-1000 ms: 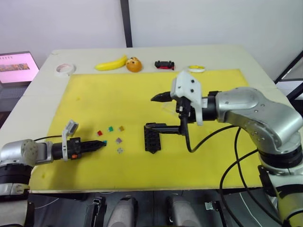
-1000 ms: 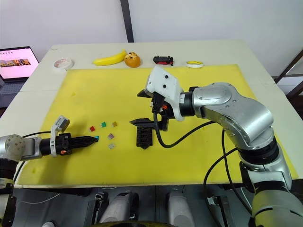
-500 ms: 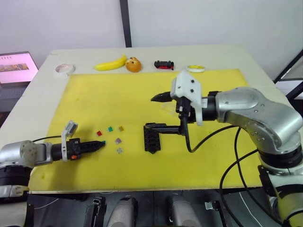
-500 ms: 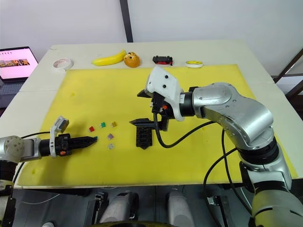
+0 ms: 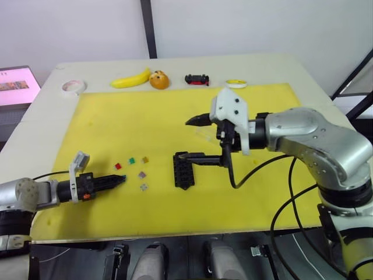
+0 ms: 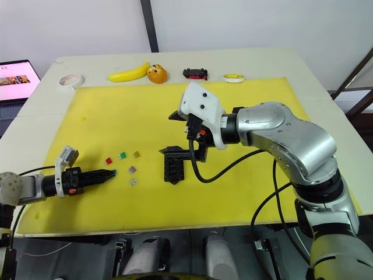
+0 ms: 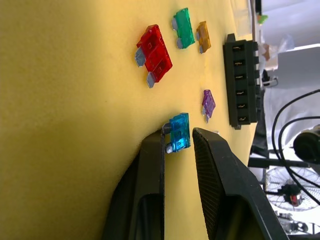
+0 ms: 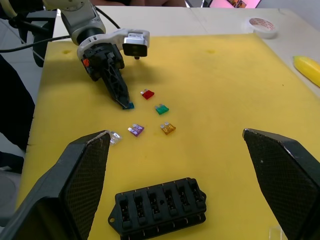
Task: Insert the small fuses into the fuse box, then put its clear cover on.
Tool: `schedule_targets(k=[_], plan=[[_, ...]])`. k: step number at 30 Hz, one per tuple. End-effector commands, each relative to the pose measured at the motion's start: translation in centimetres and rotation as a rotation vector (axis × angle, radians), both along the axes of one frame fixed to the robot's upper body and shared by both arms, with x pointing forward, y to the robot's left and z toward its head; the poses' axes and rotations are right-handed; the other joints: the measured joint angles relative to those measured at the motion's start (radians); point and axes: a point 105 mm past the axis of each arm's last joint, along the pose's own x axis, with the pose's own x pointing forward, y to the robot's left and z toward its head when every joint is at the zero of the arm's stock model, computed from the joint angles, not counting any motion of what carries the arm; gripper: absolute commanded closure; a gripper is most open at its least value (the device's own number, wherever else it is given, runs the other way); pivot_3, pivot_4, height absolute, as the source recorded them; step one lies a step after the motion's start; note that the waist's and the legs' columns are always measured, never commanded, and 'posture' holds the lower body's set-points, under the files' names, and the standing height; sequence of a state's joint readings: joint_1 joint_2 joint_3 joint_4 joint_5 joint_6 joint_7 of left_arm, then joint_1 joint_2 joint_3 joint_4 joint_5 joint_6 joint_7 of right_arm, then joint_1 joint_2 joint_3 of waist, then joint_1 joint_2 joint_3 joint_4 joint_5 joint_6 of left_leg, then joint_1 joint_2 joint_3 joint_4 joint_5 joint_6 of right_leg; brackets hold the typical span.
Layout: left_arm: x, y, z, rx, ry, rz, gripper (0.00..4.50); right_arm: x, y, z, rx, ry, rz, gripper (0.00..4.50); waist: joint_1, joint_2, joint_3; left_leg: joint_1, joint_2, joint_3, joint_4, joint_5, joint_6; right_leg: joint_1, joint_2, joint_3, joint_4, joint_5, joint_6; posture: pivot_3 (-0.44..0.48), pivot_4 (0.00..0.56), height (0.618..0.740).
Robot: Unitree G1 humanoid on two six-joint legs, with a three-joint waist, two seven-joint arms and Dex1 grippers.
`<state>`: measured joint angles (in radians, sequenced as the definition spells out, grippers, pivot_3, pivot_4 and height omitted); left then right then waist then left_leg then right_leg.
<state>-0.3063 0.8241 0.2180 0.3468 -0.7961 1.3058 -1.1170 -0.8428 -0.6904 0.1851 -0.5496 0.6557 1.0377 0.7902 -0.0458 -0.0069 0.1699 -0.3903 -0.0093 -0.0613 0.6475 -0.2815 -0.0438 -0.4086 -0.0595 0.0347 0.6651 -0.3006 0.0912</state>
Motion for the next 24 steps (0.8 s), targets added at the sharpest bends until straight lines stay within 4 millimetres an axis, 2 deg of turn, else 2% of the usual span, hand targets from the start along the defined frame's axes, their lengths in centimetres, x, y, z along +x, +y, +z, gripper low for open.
schedule_targets(k=[1, 24], plan=[[-0.92, 0.63, -1.46, 0.018, 0.073, 0.034, 3.57, -0.67, 0.20, 1.12, 0.013, -0.056, 0.028, 0.00, 0.000, 0.000, 0.000, 0.000, 0.000, 0.000, 0.000, 0.000, 0.000, 0.000, 0.000, 0.000, 0.000, 0.000, 0.000, 0.000, 0.150, 0.740], [-0.84, 1.11, -0.88, -0.012, 0.042, 0.086, 3.57, -0.61, 0.14, 1.20, 0.010, -0.059, 0.032, 0.00, -0.001, 0.000, 0.000, 0.000, 0.000, 0.001, 0.000, 0.000, 0.000, -0.001, 0.000, 0.002, 0.000, 0.000, 0.000, 0.000, 0.150, 0.740]])
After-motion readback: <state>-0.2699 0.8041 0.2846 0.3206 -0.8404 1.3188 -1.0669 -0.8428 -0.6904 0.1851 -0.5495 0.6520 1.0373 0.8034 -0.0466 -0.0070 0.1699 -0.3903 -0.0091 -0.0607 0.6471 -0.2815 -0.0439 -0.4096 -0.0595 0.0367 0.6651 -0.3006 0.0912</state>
